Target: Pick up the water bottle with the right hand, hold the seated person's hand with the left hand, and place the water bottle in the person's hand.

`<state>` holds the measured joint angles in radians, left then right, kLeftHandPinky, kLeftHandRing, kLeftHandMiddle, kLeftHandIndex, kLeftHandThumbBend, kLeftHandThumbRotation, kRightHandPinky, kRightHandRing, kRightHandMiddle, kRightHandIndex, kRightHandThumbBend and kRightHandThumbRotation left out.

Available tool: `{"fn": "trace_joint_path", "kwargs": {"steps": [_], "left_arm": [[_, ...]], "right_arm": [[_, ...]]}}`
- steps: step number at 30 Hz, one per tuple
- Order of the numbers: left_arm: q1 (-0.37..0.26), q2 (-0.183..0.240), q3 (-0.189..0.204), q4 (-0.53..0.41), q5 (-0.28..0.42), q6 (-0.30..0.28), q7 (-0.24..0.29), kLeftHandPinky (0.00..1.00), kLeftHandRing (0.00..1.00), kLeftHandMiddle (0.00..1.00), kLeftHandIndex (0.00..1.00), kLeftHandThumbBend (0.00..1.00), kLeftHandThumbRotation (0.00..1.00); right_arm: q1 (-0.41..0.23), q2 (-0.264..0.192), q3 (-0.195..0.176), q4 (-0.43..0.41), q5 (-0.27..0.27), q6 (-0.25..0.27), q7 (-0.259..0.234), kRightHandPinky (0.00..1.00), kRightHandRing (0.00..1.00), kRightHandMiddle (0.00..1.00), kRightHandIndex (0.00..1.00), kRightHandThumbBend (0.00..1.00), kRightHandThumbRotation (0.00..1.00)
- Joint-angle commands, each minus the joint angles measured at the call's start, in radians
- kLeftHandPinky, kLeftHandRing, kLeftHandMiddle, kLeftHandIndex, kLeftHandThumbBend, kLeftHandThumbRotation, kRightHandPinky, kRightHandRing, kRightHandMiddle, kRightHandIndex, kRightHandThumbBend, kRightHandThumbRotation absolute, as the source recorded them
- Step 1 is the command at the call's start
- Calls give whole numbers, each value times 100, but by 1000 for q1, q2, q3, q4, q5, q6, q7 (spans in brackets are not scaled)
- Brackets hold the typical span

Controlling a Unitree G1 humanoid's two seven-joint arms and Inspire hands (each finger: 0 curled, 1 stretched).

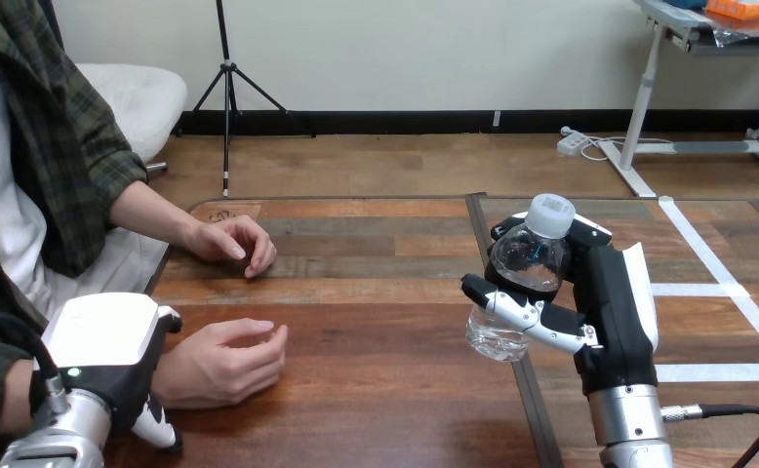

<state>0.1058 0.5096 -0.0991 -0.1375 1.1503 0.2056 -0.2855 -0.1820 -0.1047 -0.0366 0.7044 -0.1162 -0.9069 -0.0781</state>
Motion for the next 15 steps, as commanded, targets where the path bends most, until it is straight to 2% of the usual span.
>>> {"fn": "trace_joint_path", "kwargs": {"steps": [1,9,15], "left_arm": [[-34,18,-24,58,25,30,13,76,79,80,78,85,0],[-47,16,-42,72,30,72,9,75,78,79,77,82,0],[-48,22,-51,85,24,82,38,73,75,78,75,82,0]], "right_arm": [[-50,6,-5,-38,15,-15,0,41,44,49,50,68,0],[-47,7,-3,-42,24,-14,10,41,44,49,50,68,0],[-46,6,-5,-44,17,-14,5,41,44,49,50,68,0]]}}
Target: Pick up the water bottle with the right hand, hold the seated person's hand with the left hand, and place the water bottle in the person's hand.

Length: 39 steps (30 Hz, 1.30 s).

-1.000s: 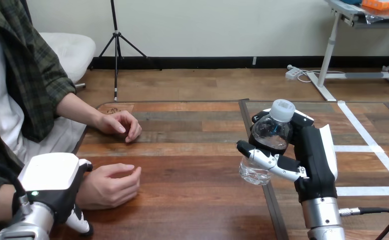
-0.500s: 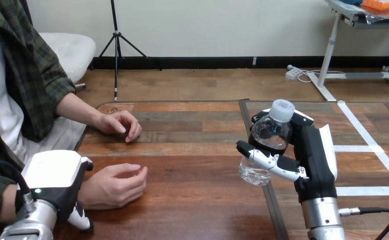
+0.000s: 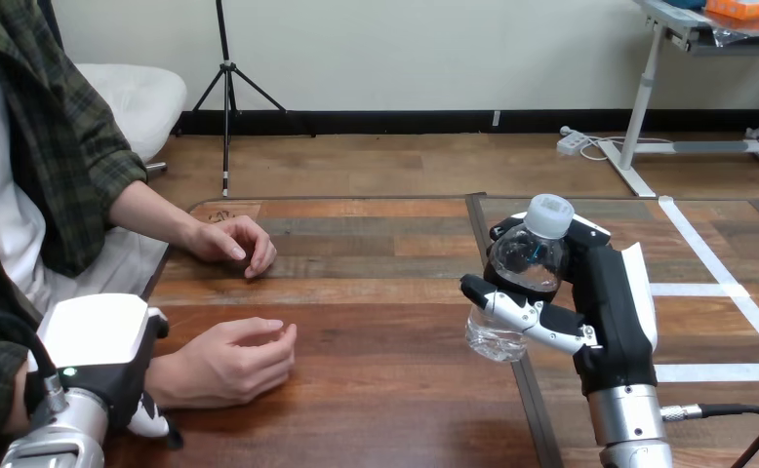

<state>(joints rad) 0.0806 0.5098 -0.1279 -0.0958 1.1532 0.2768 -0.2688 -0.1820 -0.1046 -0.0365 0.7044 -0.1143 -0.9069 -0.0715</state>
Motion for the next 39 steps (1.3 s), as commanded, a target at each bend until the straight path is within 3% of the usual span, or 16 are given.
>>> {"fn": "trace_joint_path", "kwargs": {"steps": [1,12,24,39], "left_arm": [[-24,23,-24,45,21,13,22,73,75,77,75,82,0],[-32,27,-44,66,28,43,43,68,70,73,72,80,0],[-33,28,-47,92,-4,30,104,61,63,66,68,79,0],[-34,18,-42,109,-62,14,157,57,59,61,63,80,0]], "right_arm": [[-46,7,-5,-46,14,-12,-2,41,44,49,50,68,0],[-44,8,-5,-51,27,-9,8,41,44,49,50,68,0],[-42,3,-8,-54,10,-10,-3,42,44,49,50,68,0],[-42,5,-9,-55,29,-6,10,42,44,49,51,68,0]]}}
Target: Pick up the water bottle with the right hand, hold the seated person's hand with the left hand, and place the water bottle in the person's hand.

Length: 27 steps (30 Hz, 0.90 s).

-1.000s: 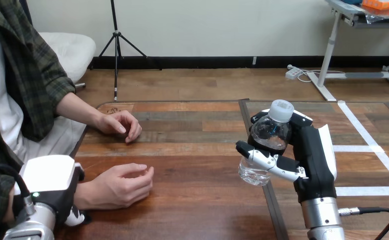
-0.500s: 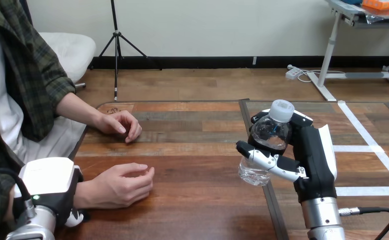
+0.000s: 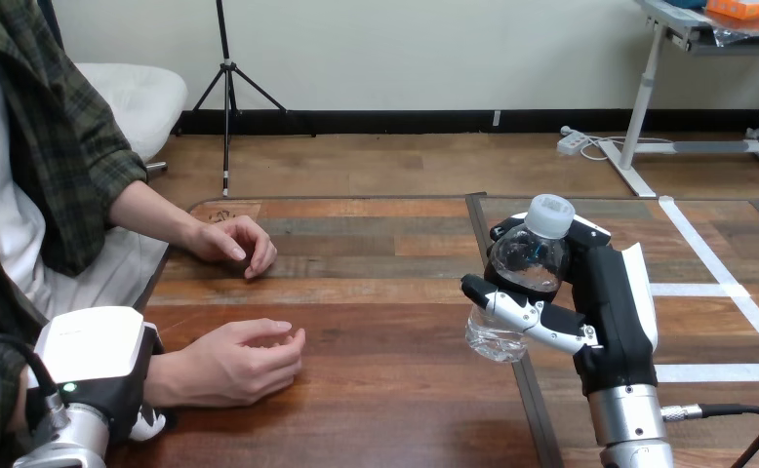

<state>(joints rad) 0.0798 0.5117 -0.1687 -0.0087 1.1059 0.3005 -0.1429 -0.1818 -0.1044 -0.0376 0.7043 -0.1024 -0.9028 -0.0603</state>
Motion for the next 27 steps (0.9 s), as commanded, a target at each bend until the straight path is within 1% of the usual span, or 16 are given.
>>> {"fn": "trace_joint_path", "kwargs": {"steps": [1,8,12,15,19,22,27], "left_arm": [[-33,16,-2,26,-19,-13,41,57,59,61,63,80,0],[-30,13,-3,43,-50,-39,88,56,59,61,63,82,0],[-29,13,-9,48,-57,-43,103,55,57,60,62,82,0],[-27,13,-6,52,-79,-60,114,54,57,60,61,82,0],[-27,10,-1,66,-115,-90,146,53,56,59,60,81,0],[-28,11,-5,74,-123,-99,164,52,55,58,58,81,0],[-29,11,-11,74,-131,-103,173,51,54,57,57,79,0]], "right_arm": [[-43,4,-8,-55,18,-9,-1,42,44,49,51,67,0],[-43,4,-8,-54,24,-10,2,42,44,49,51,68,0],[-44,3,-8,-54,24,-12,3,42,44,49,51,67,0],[-45,-1,-9,-51,14,-16,-4,42,44,49,51,67,0],[-45,1,-10,-54,20,-13,-2,42,45,49,51,68,0],[-45,1,-11,-53,20,-14,-3,42,45,49,51,68,0],[-47,0,-12,-49,17,-18,-6,42,45,49,51,68,0]]}}
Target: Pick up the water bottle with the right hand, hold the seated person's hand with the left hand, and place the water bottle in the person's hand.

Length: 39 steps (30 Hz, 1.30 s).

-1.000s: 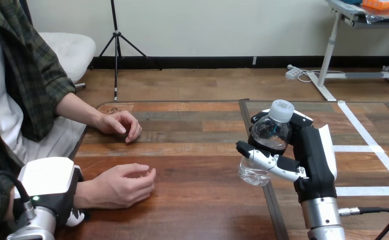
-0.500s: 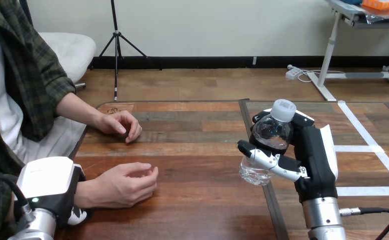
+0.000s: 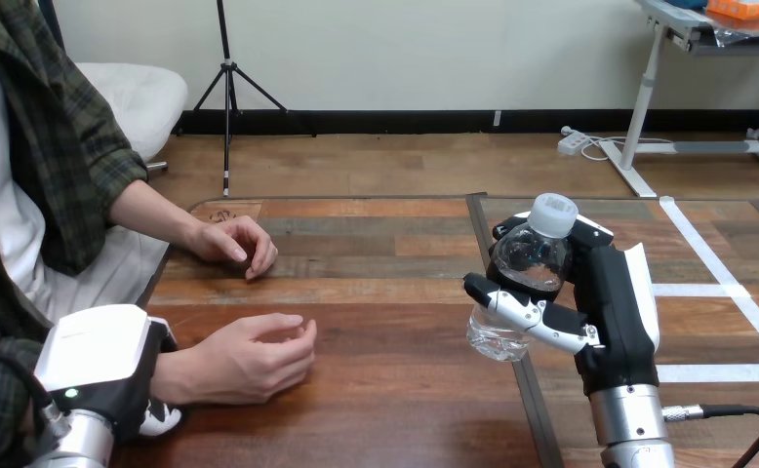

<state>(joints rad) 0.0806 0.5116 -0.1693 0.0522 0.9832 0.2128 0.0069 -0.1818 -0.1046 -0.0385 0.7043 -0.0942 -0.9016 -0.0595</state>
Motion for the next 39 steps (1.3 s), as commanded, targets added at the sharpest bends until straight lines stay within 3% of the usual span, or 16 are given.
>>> {"fn": "trace_joint_path", "kwargs": {"steps": [1,19,29,39], "left_arm": [[-28,11,-9,17,-17,-30,39,51,54,57,57,79,0],[-20,3,-8,54,-85,-172,220,45,47,50,52,84,0],[-19,0,-12,52,-110,-241,271,42,44,47,50,85,0],[-20,-7,-19,36,-100,-268,298,40,43,46,49,86,0]], "right_arm": [[-47,1,-12,-49,13,-19,-4,42,45,49,51,68,0],[-49,2,-12,-53,35,-11,9,43,45,49,50,69,0],[-50,0,-13,-53,22,-11,2,43,45,49,50,68,0],[-53,1,-13,-52,32,-9,10,43,45,49,50,68,0]]}}
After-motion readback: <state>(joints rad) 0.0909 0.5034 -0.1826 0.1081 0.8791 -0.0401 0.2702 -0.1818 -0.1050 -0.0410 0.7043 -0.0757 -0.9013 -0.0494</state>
